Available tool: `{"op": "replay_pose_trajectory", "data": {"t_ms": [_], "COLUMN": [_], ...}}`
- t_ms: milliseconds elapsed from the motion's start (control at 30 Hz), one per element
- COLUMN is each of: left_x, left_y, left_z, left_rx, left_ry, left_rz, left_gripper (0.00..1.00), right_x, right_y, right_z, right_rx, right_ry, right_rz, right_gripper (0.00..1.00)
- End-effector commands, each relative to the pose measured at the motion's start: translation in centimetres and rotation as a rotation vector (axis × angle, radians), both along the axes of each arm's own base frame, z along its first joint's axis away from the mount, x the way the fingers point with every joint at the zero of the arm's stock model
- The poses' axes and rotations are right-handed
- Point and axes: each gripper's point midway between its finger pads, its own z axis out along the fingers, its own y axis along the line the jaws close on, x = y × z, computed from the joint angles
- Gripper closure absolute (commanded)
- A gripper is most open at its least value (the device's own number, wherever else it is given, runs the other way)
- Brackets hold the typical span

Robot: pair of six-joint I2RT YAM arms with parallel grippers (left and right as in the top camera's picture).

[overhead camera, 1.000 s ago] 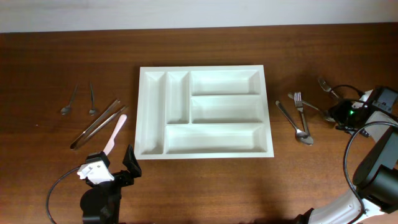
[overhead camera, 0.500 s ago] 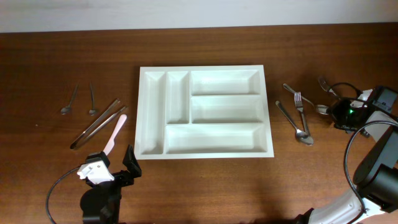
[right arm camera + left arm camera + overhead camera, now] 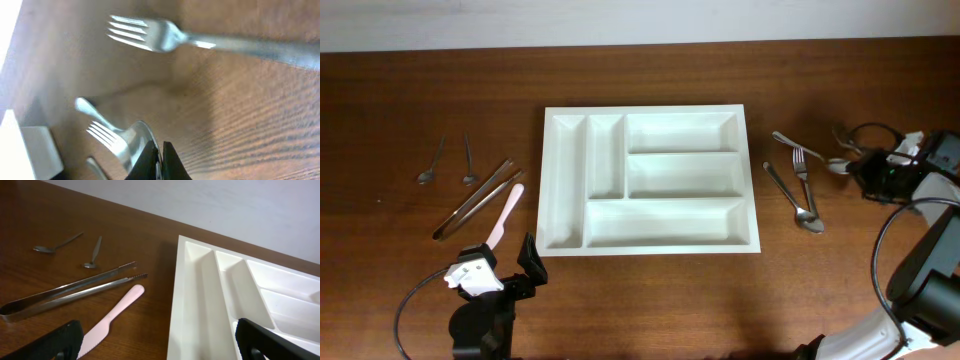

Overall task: Pack container
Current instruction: 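Lower the right gripper and grasp the large spoon, then carry the spoon left and drop it into the tray's top compartment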

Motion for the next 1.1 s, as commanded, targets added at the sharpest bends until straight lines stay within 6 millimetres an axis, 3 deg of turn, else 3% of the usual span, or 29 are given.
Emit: {"op": "replay_pose_trajectory", "data": {"t_ms": [0,300,700,800,867,933,1067], "left_x": [0.0,0.0,0.0,0.0,0.0,0.0,0.0], "left_y": [-0.1,-0.1,-0.1,-0.1,-0.1,-0.1,-0.1], "left_z": [-0.1,-0.1,-0.1,-0.1,-0.1,-0.1,-0.1], "left_rx": [0.012,0.012,0.012,0.012,0.012,0.012,0.012], "left_ry": [0.0,0.0,0.0,0.0,0.0,0.0,0.0], "left_rz": [-0.011,-0.011,-0.011,-0.011,-0.011,-0.011,-0.011], "left_gripper": [0.01,0.01,0.01,0.01,0.01,0.01,0.01], "right_x": [2.0,3.4,5.4,5.9,6.1,6.2,6.0], "right_y": [-0.4,0.5,5.8,8.3,10.9,14.1,18.3], "right_z": [5.8,10.9,18.2,18.4,17.8,16.3,14.0], "right_rx": [-0.076,-0.06,0.086,0.087,0.079,0.039,-0.035], "right_ry": [-0.138,-0.272,-0.508,-0.514,-0.497,-0.445,-0.346], "right_rz": [0.056,0.117,0.354,0.417,0.485,0.561,0.642], "right_gripper": [0.96,0.96,0.96,0.96,0.96,0.96,0.96]}}
